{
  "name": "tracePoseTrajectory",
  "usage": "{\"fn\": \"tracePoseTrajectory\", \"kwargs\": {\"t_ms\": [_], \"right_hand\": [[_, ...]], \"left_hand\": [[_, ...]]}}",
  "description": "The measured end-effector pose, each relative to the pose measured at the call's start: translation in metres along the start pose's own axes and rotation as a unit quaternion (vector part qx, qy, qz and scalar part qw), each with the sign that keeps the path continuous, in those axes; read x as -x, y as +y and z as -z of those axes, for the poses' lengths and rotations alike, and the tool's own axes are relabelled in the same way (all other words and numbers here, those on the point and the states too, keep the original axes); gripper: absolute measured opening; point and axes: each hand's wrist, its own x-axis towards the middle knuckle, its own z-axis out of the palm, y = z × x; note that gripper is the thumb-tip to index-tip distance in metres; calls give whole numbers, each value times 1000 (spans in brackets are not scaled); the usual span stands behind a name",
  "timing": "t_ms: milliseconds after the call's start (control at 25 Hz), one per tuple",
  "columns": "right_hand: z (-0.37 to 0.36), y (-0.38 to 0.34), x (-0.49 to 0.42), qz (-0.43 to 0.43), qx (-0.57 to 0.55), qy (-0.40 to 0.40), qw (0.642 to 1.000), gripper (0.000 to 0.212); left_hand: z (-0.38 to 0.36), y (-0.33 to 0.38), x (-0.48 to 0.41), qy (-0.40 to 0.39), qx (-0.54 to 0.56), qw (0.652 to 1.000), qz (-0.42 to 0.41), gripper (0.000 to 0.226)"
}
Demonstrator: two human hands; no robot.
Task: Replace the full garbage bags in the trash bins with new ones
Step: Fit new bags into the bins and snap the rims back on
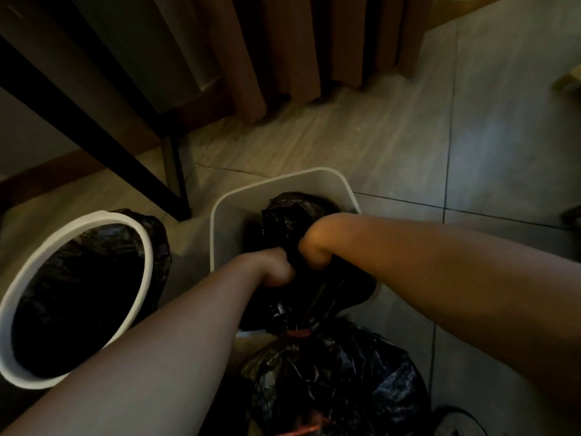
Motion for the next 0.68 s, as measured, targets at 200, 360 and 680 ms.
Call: {"fn": "tracePoseTrajectory", "kwargs": {"t_ms": [200,360,680], "right_hand": [[14,3,2,3,-6,13,1000,46],[22,0,28,48,9,73,996,46],[18,25,84,68,-172,299,936,40]], "left_hand": [[-9,6,-21,11,-89,995,46,59],[-6,9,-15,57,-38,995,72,75],[42,9,79,182,72,980,-38,37]]}}
